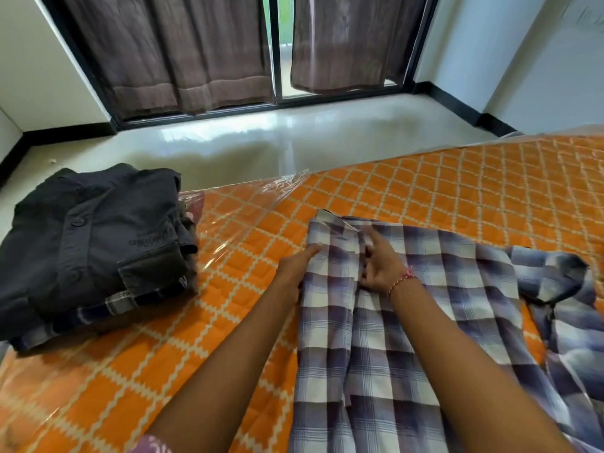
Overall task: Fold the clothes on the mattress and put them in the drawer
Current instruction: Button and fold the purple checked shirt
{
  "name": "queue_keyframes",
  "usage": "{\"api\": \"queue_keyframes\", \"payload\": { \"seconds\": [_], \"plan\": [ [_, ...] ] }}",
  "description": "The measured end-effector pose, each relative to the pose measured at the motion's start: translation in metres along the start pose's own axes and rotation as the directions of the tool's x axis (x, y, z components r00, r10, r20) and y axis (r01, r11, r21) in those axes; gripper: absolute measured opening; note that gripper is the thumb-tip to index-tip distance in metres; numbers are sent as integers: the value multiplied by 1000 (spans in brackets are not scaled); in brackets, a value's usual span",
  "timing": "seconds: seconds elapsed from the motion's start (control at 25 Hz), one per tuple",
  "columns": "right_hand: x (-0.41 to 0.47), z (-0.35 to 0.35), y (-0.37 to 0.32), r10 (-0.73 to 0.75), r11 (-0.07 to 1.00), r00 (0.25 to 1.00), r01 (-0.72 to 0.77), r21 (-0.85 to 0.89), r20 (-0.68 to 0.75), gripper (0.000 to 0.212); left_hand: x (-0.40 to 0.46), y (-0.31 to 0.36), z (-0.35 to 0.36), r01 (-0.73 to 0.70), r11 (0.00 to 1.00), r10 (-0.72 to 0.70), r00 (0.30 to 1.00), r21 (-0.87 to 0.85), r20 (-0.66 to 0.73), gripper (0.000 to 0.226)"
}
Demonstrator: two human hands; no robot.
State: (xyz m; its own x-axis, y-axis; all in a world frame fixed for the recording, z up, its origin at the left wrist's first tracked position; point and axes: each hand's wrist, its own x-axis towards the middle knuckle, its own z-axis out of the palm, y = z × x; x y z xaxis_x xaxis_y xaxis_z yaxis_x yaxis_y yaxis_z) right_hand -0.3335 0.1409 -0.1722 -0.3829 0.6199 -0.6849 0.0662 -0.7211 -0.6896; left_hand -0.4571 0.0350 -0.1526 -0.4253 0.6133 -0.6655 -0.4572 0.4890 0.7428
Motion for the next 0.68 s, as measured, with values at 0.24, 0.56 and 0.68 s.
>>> {"api": "queue_keyframes", "payload": {
  "seconds": [0.24,0.56,0.68],
  "plan": [
    [3,-12,-43,-315,946,948,309,98,53,23,5,24,5,149,985,-165,963,91,212,47],
    [13,-49,-43,-288,949,955,294,112,-67,25,16,5,43,-101,990,112,988,100,-110,32],
    [9,-59,-27,-351,934,923,334,-127,-155,50,1,-10,42,-132,991,132,984,6,-124,16]
  ]
}}
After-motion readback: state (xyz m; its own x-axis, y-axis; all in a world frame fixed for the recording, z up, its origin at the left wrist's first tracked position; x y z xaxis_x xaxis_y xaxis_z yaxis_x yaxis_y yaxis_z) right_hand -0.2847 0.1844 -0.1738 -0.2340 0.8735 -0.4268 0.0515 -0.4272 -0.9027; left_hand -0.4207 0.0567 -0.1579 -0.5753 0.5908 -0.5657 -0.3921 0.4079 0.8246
